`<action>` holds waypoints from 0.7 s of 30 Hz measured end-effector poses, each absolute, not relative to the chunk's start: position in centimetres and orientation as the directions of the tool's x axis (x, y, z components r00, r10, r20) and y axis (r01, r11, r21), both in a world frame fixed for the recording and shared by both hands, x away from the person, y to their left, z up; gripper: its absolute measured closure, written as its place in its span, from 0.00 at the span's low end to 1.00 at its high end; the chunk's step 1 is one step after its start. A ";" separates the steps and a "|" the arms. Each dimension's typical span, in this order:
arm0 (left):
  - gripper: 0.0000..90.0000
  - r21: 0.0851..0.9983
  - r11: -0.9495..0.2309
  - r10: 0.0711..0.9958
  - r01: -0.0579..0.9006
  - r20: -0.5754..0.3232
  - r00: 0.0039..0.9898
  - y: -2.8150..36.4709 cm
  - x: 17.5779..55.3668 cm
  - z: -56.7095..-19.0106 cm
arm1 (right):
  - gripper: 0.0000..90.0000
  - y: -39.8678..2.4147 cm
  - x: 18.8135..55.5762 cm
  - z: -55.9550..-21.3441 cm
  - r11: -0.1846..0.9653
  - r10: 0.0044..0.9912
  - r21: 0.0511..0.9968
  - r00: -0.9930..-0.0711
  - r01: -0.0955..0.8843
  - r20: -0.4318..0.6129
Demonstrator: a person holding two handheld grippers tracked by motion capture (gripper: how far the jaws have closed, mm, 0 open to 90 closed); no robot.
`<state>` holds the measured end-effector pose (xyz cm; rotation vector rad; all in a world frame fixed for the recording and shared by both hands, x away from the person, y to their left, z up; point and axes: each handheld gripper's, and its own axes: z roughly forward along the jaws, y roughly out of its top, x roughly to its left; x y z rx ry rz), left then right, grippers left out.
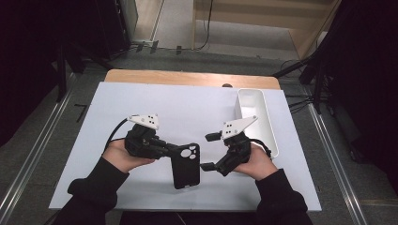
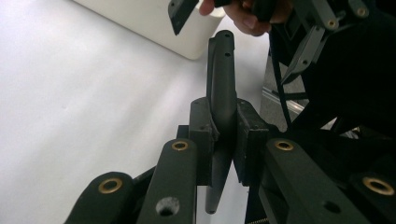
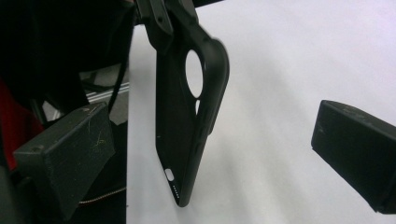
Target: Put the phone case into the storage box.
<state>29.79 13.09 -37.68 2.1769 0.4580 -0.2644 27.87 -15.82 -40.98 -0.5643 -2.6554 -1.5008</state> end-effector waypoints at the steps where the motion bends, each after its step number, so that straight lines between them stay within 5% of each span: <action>1: 0.89 0.723 -0.549 0.232 0.419 -0.349 0.908 13.1 29.8 -37.6 | 0.00 -15.8 27.9 -41.0 0.464 0.296 0.820 -0.931 0.334 0.212; 21: 0.89 0.710 -0.458 0.455 0.534 -0.328 0.828 13.9 30.4 -36.8 | 0.00 -14.5 27.5 -41.6 0.432 0.398 0.816 -0.893 0.385 0.210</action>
